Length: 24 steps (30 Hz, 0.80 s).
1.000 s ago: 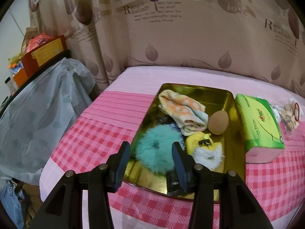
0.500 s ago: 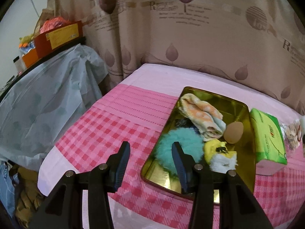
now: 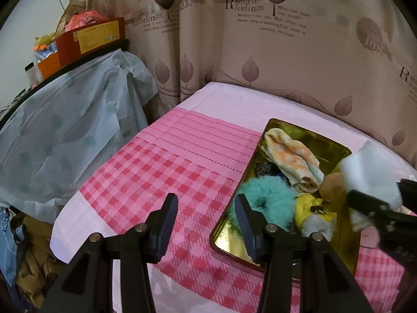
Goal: Organize soft objects
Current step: 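Carry the white cloth into the gold tin and open the right tool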
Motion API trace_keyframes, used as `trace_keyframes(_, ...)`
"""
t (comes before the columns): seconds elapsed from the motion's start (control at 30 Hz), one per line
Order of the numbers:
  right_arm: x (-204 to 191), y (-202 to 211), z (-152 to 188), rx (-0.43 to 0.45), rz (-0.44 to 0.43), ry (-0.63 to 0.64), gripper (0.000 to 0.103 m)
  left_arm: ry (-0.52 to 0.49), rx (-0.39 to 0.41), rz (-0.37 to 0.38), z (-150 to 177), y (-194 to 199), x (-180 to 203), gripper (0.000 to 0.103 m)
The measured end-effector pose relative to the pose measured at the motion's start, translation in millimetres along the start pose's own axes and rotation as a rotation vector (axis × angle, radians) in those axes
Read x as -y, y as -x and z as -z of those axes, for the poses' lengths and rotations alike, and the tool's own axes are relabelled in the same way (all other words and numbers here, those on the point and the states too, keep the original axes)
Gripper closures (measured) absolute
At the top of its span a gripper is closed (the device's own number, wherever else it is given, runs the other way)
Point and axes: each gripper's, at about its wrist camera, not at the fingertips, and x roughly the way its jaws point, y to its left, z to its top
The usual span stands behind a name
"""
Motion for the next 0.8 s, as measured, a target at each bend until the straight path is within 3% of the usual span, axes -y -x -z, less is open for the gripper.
trace_keyframes(0.3,-2.9,-30.8,-4.0,-0.045,0.005,-0.013,0.074,0.017,-0.008,-0.020,0.0,-3.8,-3.8,0.057)
trace_keyframes(0.57,-5.6,-35.1,-2.5,-0.042,0.012,-0.020,0.066,0.017,-0.010,-0.035,0.9,-5.1,-3.7,0.057)
trace_keyframes(0.8,-7.1,-26.8,-3.3,-0.014,0.018,-0.015,0.038,0.016,-0.009,-0.040,1.6,-5.3,-3.1,0.057)
